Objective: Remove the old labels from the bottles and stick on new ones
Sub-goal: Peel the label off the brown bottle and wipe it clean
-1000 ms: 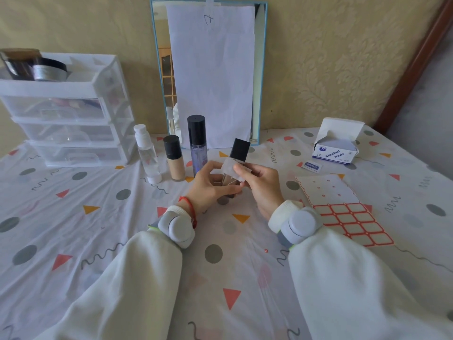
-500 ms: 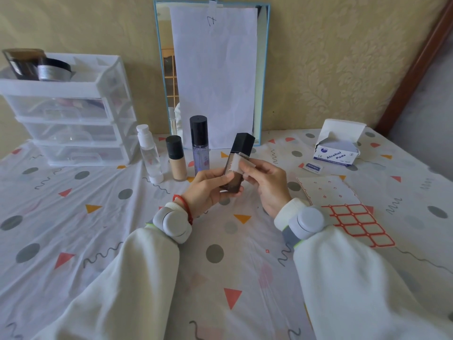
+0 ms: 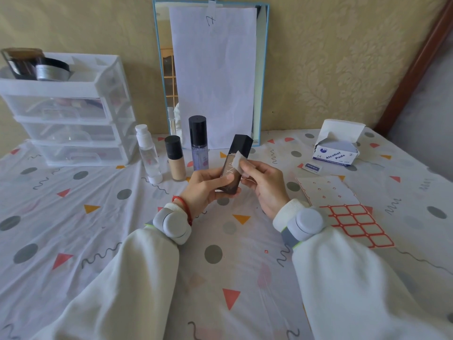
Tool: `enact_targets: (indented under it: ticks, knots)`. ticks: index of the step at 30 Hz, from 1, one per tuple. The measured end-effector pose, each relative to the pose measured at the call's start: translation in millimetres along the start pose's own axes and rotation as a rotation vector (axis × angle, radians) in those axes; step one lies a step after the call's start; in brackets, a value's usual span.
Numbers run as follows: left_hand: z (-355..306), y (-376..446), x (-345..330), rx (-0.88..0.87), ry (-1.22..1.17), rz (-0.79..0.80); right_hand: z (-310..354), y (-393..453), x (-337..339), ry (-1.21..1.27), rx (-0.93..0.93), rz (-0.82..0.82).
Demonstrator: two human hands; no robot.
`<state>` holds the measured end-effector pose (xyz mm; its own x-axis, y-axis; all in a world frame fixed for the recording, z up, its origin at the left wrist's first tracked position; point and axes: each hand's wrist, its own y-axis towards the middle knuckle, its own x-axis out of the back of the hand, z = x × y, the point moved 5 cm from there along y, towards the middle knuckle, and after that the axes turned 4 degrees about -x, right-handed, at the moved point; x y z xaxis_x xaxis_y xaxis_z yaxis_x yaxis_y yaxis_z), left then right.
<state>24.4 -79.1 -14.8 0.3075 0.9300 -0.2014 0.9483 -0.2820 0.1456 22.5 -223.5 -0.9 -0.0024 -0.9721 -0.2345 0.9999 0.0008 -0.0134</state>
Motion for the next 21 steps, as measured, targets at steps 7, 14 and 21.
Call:
enact_targets:
  ticks: [7, 14, 21]
  knots:
    - [-5.4, -3.2, 3.7, -0.133, 0.16, -0.067, -0.5, -2.9, -3.6, -0.079, 0.035, 0.019]
    - [-7.4, -4.0, 1.7, -0.166, 0.265, -0.053, -2.8, -2.6, -2.2, -0.084, 0.045, -0.075]
    - [-8.7, -4.9, 1.4, -0.162, 0.295, -0.054, -4.5, -1.7, -1.9, -0.084, 0.039, -0.075]
